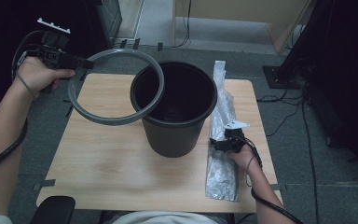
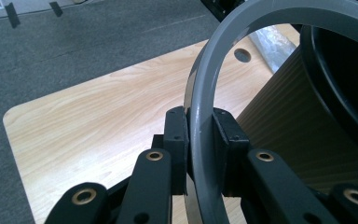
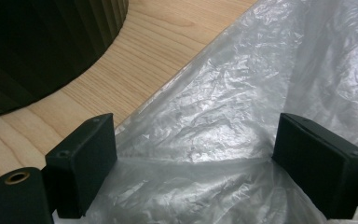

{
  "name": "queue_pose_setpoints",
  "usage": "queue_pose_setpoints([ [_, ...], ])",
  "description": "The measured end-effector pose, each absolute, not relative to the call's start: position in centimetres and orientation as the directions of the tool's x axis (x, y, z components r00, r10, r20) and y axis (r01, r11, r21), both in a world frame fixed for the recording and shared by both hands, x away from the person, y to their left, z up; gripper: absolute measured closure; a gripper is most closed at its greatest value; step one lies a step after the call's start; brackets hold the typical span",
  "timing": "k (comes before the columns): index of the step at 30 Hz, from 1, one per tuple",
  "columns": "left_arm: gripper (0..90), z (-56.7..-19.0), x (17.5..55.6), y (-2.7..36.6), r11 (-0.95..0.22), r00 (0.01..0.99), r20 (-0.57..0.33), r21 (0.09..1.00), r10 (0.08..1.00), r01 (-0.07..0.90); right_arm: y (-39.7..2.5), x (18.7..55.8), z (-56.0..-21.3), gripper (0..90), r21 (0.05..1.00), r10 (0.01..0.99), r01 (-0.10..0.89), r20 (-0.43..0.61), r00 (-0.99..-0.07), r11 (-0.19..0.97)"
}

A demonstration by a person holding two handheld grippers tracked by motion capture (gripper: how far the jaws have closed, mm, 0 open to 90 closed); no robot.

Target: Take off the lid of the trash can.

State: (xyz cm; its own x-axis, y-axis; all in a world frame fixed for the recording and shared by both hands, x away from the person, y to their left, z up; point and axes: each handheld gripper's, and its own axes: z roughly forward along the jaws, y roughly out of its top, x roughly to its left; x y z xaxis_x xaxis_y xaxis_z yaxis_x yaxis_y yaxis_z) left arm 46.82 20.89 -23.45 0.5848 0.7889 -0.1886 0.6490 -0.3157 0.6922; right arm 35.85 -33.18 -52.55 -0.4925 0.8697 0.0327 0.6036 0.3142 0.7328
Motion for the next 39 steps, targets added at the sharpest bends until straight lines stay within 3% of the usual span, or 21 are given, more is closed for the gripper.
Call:
queue_pose_setpoints([
  [39, 77.3, -23.8, 45.1, 26.4, -0.242, 0.520, -0.211, 0.702, 0.828, 0.670, -33.2, 35.8, -52.6, 12.9, 0.733, 0.870, 0.604, 0.033, -0.492, 0.314],
])
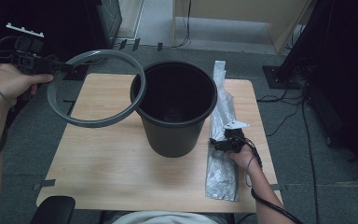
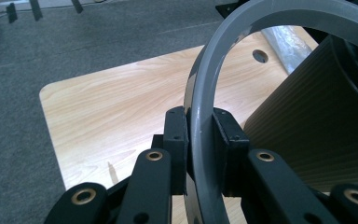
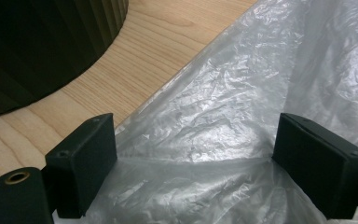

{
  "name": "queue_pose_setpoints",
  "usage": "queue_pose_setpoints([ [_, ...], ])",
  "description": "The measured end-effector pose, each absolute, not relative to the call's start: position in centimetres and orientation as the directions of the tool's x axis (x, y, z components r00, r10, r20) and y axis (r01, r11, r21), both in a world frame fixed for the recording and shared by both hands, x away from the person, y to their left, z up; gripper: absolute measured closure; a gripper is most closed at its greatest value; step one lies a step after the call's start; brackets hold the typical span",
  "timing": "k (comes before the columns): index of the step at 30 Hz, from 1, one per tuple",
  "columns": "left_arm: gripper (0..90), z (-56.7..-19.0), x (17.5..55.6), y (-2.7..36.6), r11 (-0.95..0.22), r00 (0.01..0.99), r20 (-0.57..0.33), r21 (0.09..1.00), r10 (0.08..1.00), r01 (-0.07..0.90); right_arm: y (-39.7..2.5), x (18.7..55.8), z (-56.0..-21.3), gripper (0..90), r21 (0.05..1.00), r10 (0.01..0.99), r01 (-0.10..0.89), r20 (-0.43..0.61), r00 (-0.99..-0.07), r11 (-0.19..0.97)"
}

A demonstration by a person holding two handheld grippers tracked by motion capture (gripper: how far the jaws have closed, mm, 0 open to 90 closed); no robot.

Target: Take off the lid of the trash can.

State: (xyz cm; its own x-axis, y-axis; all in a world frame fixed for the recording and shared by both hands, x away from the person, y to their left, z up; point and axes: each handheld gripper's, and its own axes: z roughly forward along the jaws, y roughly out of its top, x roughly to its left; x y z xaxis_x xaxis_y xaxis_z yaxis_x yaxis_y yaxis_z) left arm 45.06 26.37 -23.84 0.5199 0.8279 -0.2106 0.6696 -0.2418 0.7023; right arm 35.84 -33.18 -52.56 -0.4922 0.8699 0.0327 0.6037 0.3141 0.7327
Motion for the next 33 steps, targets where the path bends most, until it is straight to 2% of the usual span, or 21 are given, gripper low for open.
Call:
queue_pose_setpoints([
  [33, 77.5, -26.9, 42.7, 31.7, -0.165, 0.428, -0.223, 0.695, 0.876, 0.700, -33.2, 35.8, -52.6, 12.9, 0.733, 0.870, 0.604, 0.032, -0.492, 0.314],
])
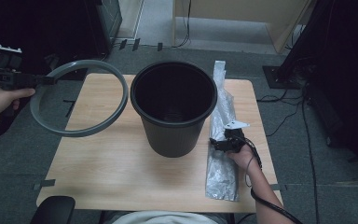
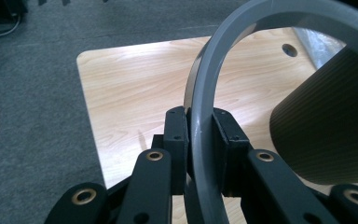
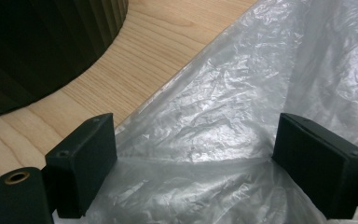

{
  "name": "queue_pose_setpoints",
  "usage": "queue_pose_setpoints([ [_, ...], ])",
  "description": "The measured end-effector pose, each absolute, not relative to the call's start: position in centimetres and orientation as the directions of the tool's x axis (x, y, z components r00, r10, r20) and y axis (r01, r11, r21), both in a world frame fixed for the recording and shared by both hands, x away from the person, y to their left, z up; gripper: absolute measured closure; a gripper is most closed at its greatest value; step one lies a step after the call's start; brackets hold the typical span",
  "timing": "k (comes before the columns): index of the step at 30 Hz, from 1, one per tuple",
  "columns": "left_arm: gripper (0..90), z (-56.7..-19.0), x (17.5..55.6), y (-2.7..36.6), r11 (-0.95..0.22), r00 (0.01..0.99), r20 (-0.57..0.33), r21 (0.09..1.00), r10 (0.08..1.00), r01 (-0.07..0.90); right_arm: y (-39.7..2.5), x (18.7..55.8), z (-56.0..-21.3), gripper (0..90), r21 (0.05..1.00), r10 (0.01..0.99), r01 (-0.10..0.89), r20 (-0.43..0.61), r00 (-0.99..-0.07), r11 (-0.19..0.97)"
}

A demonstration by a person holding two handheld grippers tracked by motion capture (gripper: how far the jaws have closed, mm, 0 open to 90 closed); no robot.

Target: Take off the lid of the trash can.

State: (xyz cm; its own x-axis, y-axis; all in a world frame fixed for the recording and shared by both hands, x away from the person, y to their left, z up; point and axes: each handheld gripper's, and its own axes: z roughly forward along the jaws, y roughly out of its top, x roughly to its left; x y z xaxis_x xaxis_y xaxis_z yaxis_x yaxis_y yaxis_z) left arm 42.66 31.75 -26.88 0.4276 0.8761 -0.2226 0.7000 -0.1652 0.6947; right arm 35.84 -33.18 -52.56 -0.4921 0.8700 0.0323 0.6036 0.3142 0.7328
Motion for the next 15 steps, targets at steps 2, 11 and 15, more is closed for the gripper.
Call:
queue_pose_setpoints([
  [2, 77.4, -27.3, 42.5, 32.1, -0.155, 0.418, -0.227, 0.695, 0.880, 0.703, -33.2, 35.8, -52.6, 12.9, 0.733, 0.870, 0.604, 0.032, -0.492, 0.314],
  [11, 77.5, -29.0, 42.5, 32.0, -0.140, 0.392, -0.220, 0.692, 0.893, 0.708, -33.2, 35.9, -52.6, 12.9, 0.733, 0.870, 0.603, 0.031, -0.493, 0.315],
  [15, 77.4, -30.0, 42.6, 31.7, -0.143, 0.389, -0.217, 0.687, 0.895, 0.712, -33.2, 35.9, -52.6, 13.0, 0.734, 0.870, 0.603, 0.032, -0.492, 0.314],
])
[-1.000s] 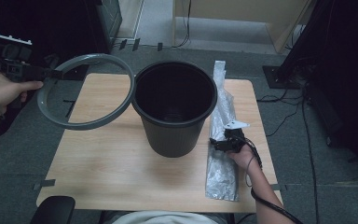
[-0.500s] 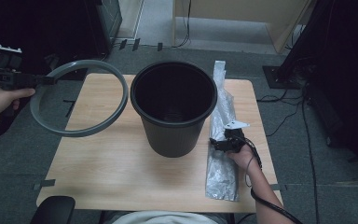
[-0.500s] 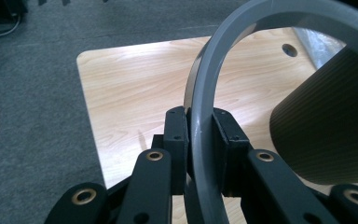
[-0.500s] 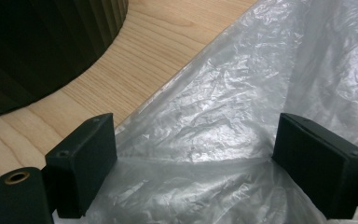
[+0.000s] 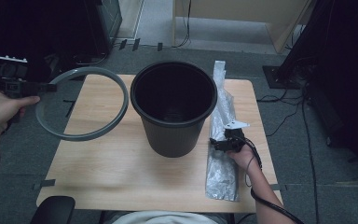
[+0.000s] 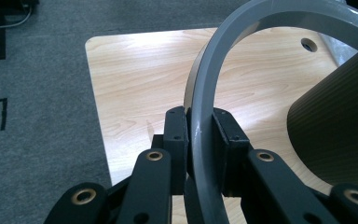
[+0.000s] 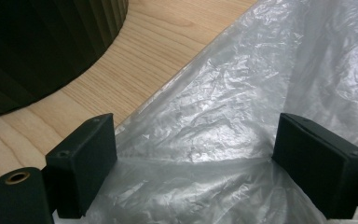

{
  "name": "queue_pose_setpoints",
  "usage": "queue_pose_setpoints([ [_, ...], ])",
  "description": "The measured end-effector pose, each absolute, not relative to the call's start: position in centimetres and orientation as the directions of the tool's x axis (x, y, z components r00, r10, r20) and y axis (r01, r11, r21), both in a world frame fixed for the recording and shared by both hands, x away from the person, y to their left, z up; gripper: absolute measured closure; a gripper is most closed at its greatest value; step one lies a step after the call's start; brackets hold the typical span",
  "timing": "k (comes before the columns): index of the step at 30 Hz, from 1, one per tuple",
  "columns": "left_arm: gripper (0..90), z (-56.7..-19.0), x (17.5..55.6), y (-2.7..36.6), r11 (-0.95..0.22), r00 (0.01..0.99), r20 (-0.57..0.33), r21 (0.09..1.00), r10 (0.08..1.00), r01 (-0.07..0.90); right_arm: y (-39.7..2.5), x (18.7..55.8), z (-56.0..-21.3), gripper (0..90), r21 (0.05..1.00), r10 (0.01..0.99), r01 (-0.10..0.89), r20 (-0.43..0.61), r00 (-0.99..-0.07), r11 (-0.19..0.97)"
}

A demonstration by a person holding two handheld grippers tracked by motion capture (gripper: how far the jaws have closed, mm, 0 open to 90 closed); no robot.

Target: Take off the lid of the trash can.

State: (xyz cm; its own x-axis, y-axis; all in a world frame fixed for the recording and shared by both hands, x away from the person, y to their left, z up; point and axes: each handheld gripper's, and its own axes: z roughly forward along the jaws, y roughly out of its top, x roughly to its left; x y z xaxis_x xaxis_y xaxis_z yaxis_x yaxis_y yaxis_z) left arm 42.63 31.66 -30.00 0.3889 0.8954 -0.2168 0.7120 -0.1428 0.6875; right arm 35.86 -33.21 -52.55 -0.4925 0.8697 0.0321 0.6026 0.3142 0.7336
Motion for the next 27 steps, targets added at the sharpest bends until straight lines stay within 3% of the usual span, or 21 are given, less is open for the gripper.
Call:
queue_pose_setpoints([
  [19, 77.1, -33.9, 43.2, 30.0, -0.167, 0.406, -0.199, 0.689, 0.892, 0.705, -33.6, 36.0, -52.4, 14.9, 0.739, 0.854, 0.597, 0.058, -0.518, 0.312],
  [21, 77.1, -34.5, 43.1, 29.9, -0.171, 0.407, -0.194, 0.690, 0.893, 0.704, -33.7, 36.0, -52.3, 16.3, 0.737, 0.854, 0.600, 0.061, -0.517, 0.311],
  [22, 76.9, -34.8, 43.1, 29.8, -0.171, 0.409, -0.196, 0.690, 0.891, 0.703, -33.7, 36.1, -52.2, 22.1, 0.732, 0.845, 0.603, 0.072, -0.530, 0.316],
  [27, 76.8, -36.3, 43.1, 29.5, -0.165, 0.406, -0.204, 0.687, 0.891, 0.708, -33.7, 36.2, -52.0, 23.2, 0.732, 0.842, 0.611, 0.095, -0.530, 0.302],
])
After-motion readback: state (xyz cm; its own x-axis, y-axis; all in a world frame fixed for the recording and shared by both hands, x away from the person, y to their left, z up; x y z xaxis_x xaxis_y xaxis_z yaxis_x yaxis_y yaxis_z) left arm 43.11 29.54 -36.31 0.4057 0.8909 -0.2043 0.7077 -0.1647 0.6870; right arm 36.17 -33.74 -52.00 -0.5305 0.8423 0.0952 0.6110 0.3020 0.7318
